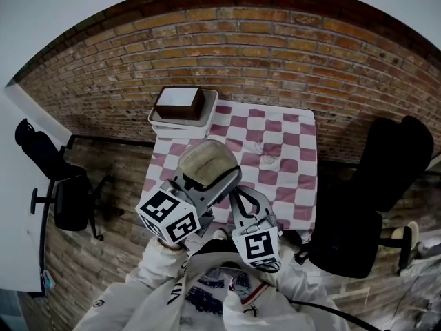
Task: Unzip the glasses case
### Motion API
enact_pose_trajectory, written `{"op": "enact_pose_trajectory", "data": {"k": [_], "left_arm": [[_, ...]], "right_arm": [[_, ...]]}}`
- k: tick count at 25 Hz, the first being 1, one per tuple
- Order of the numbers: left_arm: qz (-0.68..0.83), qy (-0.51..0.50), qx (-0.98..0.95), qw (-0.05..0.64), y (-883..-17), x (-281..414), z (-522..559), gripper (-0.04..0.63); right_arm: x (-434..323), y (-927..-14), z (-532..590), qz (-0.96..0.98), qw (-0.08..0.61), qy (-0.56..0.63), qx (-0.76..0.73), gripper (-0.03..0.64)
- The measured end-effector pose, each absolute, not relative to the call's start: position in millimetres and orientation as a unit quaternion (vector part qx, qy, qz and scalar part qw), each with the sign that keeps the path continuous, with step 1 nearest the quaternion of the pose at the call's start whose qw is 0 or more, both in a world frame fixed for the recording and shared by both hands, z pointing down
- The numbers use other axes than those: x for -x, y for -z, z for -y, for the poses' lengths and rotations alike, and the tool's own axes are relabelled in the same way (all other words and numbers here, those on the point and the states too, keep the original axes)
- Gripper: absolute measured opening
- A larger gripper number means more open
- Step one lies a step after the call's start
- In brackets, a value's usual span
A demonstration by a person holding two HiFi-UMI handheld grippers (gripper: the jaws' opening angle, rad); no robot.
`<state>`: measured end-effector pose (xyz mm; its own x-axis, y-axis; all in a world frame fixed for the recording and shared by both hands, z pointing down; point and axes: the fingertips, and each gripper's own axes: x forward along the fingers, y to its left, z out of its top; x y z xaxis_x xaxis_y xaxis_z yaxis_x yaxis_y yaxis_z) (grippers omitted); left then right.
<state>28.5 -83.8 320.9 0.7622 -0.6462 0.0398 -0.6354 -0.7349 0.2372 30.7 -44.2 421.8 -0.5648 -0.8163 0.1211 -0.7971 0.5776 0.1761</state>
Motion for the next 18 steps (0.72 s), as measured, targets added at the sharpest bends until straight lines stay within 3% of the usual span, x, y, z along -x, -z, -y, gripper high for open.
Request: {"op": "enact_pose_trajectory", "data": {"k": [18], "left_arm": [[0.335, 0.019, -0.93, 0.148, -341, -16, 82, 0.288]], "right_arm": [[-28, -431, 47, 0.855, 0.147, 0.088, -0.49, 0.015]]}}
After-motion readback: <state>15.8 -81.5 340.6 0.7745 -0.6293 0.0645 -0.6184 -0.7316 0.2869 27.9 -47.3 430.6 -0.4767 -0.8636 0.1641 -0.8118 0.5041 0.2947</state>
